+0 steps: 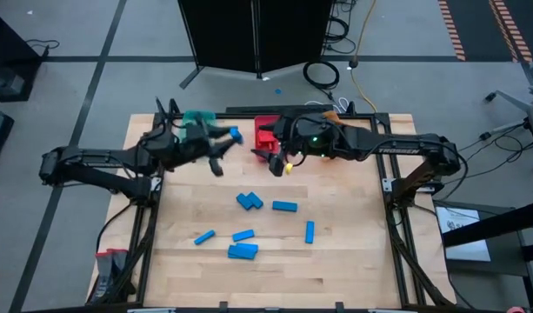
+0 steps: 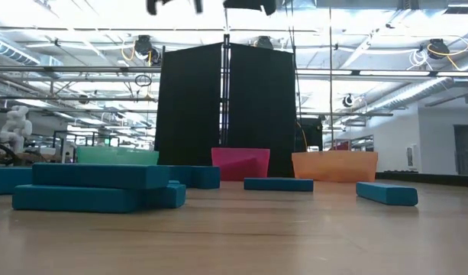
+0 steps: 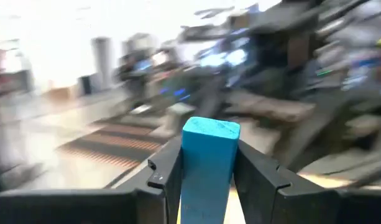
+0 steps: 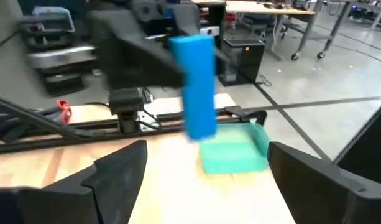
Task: Sort blocks
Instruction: Put the blue block into the blue bin
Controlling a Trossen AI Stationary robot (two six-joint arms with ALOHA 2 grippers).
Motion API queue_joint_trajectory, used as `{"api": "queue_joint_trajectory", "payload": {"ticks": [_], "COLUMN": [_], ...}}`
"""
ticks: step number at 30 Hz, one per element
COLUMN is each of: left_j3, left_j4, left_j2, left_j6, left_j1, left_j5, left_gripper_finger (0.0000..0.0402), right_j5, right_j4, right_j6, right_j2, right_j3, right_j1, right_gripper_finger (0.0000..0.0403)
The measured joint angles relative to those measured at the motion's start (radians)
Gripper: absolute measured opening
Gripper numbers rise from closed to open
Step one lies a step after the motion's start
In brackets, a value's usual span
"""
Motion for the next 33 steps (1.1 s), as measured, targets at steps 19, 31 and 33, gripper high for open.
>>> {"api": "queue_joint_trajectory", "payload": {"ticks": [19,31,33], "left_j3": [0.0,-0.002,-0.003], "left_j4": [-0.909,-0.883,-0.884], "left_j2": [0.029,0.332,0.367], "left_j6": [-0.432,-0.444,-0.443], "left_j1": [0.49,0.65,0.658], "left_j5": [-0.306,-0.174,-0.152], "left_gripper_finger": [0.013,0.0132,0.0132], "right_j5": [-0.001,-0.004,-0.004], "right_j4": [-0.204,-0.241,-0.243], "right_j6": [0.016,0.088,0.088], "right_j2": [-0.118,-0.118,-0.118], "right_j3": [0.0,0.0,0.0], "right_j1": [0.0,0.018,0.025], "right_gripper_finger": [0.0297,0.0297,0.0297]}}
